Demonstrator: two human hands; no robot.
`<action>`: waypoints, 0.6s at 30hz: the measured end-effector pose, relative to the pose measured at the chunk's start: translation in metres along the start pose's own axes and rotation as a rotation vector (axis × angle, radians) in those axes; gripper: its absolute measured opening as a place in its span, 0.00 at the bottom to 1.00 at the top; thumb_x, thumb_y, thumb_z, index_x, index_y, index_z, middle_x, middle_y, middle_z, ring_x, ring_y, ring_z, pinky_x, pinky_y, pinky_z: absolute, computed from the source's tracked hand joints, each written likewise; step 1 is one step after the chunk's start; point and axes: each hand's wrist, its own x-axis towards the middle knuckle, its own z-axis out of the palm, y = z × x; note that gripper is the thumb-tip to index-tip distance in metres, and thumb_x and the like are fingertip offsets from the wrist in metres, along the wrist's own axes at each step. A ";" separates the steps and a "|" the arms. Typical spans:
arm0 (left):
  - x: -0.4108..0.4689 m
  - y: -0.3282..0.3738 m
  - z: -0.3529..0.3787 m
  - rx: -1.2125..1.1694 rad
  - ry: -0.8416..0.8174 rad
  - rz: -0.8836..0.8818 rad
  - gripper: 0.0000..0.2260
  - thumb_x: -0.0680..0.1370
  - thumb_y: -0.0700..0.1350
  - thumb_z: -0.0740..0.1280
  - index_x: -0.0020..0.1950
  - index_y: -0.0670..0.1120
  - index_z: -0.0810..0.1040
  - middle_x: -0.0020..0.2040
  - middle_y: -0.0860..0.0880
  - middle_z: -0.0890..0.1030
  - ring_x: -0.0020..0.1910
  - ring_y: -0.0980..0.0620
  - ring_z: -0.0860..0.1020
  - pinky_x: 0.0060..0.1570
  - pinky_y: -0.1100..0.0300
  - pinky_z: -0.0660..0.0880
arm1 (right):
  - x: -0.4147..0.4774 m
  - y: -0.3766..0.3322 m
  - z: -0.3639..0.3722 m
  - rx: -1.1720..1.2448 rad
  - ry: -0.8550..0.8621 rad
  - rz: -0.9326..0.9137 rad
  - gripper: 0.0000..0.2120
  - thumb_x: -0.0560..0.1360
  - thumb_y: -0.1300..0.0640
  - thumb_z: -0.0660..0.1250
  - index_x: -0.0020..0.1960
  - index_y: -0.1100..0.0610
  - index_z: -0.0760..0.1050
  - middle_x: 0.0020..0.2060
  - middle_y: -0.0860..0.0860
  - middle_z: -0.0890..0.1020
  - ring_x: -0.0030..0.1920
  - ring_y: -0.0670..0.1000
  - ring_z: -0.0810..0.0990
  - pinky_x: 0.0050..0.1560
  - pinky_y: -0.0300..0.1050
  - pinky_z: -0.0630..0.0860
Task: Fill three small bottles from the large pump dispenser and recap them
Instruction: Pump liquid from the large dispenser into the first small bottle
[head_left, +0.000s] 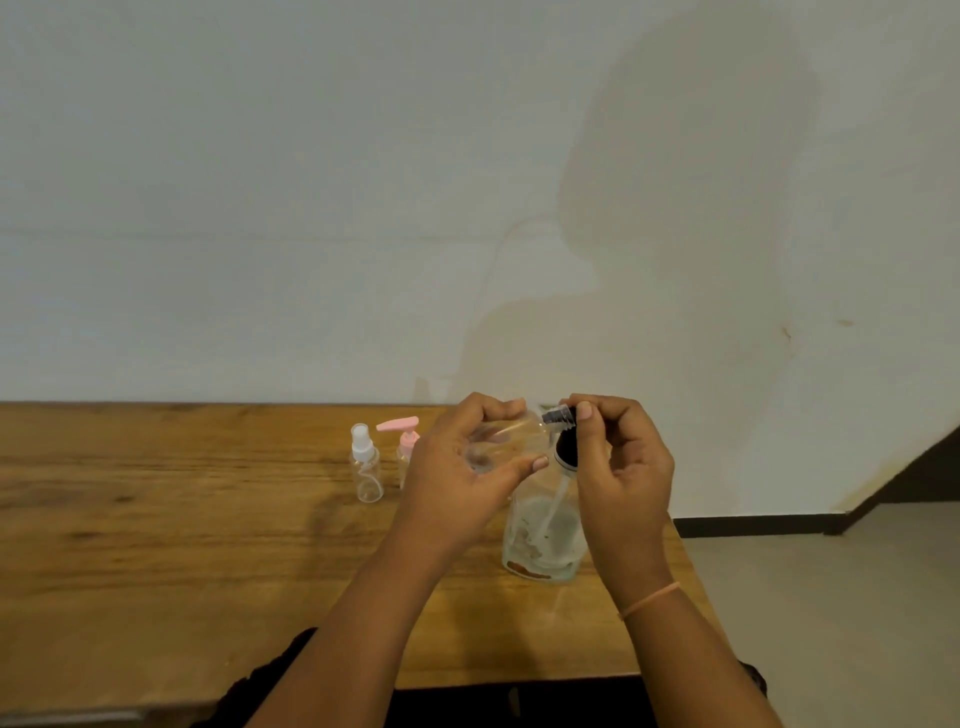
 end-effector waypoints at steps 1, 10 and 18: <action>0.000 0.002 0.000 0.011 -0.001 0.017 0.16 0.66 0.43 0.77 0.45 0.58 0.75 0.51 0.65 0.79 0.54 0.70 0.76 0.43 0.77 0.72 | 0.001 -0.003 -0.002 0.010 0.004 -0.001 0.04 0.77 0.55 0.64 0.46 0.51 0.77 0.42 0.44 0.83 0.47 0.48 0.81 0.47 0.39 0.78; 0.003 0.005 -0.001 0.036 0.009 0.067 0.17 0.66 0.44 0.77 0.46 0.59 0.75 0.51 0.65 0.79 0.53 0.69 0.76 0.43 0.78 0.71 | 0.005 -0.004 -0.004 -0.244 -0.018 -0.168 0.05 0.76 0.57 0.61 0.49 0.52 0.75 0.43 0.41 0.79 0.47 0.40 0.79 0.46 0.29 0.74; -0.003 -0.006 0.003 0.019 0.014 0.009 0.17 0.66 0.43 0.78 0.44 0.60 0.74 0.51 0.66 0.79 0.55 0.67 0.76 0.46 0.74 0.74 | 0.000 0.006 -0.007 -0.224 -0.065 -0.117 0.06 0.76 0.56 0.60 0.47 0.45 0.72 0.43 0.41 0.80 0.48 0.42 0.80 0.47 0.32 0.76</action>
